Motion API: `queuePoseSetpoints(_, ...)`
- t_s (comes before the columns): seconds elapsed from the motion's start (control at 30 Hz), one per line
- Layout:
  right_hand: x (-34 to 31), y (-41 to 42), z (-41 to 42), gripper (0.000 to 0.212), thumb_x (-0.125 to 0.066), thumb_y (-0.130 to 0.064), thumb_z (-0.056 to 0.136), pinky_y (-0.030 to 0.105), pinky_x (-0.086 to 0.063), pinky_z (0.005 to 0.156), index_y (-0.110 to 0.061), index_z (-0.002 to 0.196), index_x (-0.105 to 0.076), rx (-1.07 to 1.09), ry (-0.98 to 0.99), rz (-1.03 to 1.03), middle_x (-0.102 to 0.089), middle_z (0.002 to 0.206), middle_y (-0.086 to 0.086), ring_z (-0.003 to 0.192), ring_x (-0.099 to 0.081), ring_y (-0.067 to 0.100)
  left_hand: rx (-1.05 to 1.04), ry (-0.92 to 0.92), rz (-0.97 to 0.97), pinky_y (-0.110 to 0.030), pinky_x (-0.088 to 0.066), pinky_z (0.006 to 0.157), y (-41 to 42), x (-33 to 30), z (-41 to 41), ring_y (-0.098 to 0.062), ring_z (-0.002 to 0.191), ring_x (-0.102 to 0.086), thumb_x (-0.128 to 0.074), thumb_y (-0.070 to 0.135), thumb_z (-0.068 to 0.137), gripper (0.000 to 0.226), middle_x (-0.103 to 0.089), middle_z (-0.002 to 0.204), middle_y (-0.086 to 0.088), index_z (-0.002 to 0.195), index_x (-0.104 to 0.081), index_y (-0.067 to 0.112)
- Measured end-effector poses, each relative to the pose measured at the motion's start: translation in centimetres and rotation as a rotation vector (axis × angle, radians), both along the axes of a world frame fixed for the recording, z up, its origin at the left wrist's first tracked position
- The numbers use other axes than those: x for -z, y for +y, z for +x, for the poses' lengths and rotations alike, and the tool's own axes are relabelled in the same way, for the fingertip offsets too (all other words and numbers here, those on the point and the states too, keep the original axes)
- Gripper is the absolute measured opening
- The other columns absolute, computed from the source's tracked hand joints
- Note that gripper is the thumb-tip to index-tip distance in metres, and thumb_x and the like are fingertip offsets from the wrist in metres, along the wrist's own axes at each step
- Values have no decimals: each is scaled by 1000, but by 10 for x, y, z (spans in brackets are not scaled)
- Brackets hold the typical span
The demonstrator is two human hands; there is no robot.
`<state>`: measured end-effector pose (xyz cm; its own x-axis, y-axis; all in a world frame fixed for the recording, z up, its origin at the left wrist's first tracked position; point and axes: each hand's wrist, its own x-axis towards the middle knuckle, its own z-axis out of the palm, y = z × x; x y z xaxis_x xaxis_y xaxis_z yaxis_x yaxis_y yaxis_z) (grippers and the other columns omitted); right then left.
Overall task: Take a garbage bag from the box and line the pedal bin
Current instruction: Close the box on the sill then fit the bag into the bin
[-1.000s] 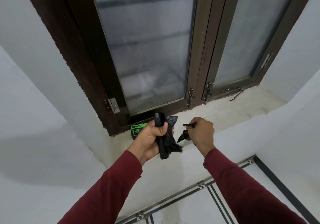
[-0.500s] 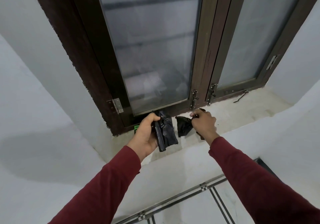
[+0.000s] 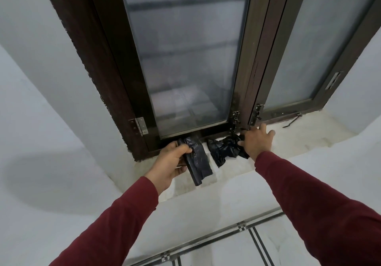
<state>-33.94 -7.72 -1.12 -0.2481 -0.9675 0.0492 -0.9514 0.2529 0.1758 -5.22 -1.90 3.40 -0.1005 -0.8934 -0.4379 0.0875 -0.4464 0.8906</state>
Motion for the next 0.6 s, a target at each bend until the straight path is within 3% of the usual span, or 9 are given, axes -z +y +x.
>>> queuePoseSetpoints(0.07,2,-5,-3,39,-62,-36,97,52,-43,105,-45,135,-62,-16,-301,68,-42,156,0,134,-37,37,-4,-44,-31,-25,-48,53,-2,-1,-2,-11,63,-65,-70,15,86,14,-74,75,2,97,-66,23)
queuePoseSetpoints(0.13,4,-3,-1,50,-60,-10,94,53,-38,114,-39,135,-66,-105,-532,-8,-26,168,3,143,-33,41,-7,-58,-49,-26,-48,53,-5,-2,-5,-11,58,-68,-70,12,86,17,-75,75,1,96,-65,25)
queuePoseSetpoints(0.27,0,21,9,64,-52,17,80,58,-23,123,-22,125,-75,-238,-595,-285,-42,162,6,155,-20,38,5,-43,-80,-23,-49,48,-11,-6,-9,-13,57,-69,-73,9,86,20,-77,77,-2,95,-63,25)
queuePoseSetpoints(0.33,1,38,17,62,-50,20,80,48,-26,125,-18,120,-77,-253,-661,-413,-49,157,7,153,-27,31,18,-49,-104,-21,-48,45,-12,-7,-12,-13,55,-68,-74,8,87,20,-77,76,-4,92,-61,23)
queuePoseSetpoints(0.4,-1,56,32,46,-55,12,88,37,-39,119,-20,112,-79,-190,-1034,-470,-65,140,5,135,-53,15,35,-58,-129,-22,-49,46,-13,-7,-16,-17,59,-68,-76,9,87,20,-77,82,-9,91,-62,23)
queuePoseSetpoints(0.47,-9,72,51,17,-70,-22,94,43,-56,103,-30,107,-77,-27,-1622,-299,-76,118,-3,118,-67,18,62,-48,-146,-23,-52,49,-14,-8,-20,-20,65,-70,-77,10,88,18,-78,89,-13,96,-66,22)
queuePoseSetpoints(0.53,-14,81,59,36,-71,-54,89,46,-61,89,-32,117,-74,104,-2030,60,-77,117,-2,116,-71,29,92,-47,-163,-25,-55,54,-14,-7,-24,-19,70,-72,-79,14,88,18,-79,93,-12,101,-69,21)
queuePoseSetpoints(0.6,-15,86,62,42,-73,-51,89,46,-61,87,-25,123,-72,112,-2164,239,-76,120,7,112,-72,32,107,-57,-179,-24,-55,55,-13,-5,-26,-16,69,-74,-80,17,88,18,-79,90,-7,101,-70,22)
